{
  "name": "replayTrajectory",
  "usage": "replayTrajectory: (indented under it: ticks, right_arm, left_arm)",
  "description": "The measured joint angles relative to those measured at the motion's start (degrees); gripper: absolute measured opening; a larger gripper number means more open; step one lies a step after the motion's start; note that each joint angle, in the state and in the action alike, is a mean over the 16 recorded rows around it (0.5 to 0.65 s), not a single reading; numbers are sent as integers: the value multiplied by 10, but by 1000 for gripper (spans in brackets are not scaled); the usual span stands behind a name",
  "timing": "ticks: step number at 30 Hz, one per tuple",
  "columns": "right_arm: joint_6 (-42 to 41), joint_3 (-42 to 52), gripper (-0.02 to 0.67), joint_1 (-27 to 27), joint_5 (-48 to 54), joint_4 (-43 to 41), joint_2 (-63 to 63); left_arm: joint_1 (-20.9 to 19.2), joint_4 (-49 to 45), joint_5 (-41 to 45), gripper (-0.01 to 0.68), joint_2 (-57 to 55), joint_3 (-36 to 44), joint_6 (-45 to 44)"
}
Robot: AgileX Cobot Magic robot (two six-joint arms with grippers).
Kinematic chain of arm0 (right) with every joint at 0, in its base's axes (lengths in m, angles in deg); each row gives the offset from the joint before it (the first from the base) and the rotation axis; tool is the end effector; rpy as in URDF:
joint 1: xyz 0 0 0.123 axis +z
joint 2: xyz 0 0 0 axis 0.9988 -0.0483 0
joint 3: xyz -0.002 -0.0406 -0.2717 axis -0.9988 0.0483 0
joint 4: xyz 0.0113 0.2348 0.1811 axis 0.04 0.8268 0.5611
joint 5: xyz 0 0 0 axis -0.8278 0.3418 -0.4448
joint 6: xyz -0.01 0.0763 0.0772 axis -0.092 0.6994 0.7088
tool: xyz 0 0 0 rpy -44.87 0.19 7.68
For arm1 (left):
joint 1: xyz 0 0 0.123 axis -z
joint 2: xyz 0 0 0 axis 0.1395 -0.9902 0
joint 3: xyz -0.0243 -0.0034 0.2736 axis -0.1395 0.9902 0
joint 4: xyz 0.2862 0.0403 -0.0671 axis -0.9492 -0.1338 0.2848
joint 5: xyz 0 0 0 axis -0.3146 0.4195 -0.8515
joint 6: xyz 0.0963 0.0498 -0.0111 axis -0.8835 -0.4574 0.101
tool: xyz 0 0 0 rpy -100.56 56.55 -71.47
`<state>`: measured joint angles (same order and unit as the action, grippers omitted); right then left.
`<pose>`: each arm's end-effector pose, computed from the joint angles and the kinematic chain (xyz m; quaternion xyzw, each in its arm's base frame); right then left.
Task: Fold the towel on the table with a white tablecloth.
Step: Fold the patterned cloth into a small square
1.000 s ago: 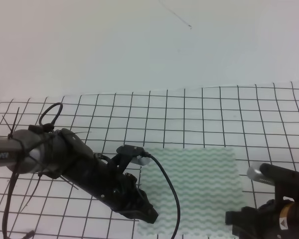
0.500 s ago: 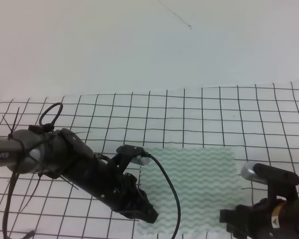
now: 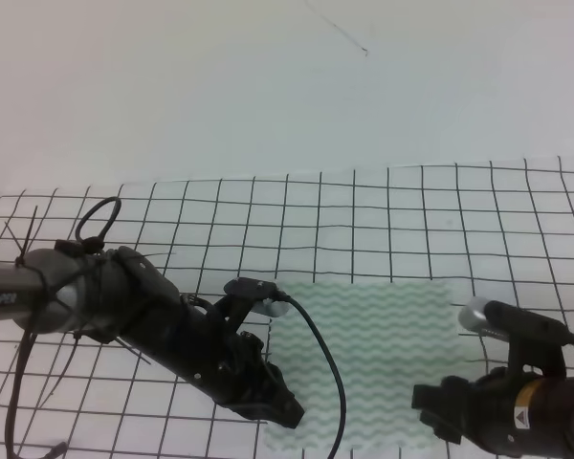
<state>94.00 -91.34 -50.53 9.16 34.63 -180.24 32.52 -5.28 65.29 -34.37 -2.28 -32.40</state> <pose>0.2381 0.1772 0.0789 0.0724 0.9381 0.2217 0.2561 0.3061 -0.2090 0.0662 0.3139 0.8923 -0.3147 0.0784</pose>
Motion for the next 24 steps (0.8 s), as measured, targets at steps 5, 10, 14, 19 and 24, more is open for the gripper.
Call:
replayTrajectory:
  ticks: [5,10,14,19,24]
  right_arm:
    - [-9,0,347,0,-31,-1,9]
    - [-62,0,335,0,-63,-2,20]
    - [-117,-9,328,-3,-32,0,35]
    - [-185,-27,327,-13,68,1,60]
    - [-225,-44,327,-23,182,18,72]
  left_arm:
    - [0,0,1,1,0,0,0]
    - [0,0,3,1,0,0,0]
    - [0,0,6,1,0,0,0]
    - [0,0,9,1,0,0,0]
    - [0,0,11,1,0,0,0]
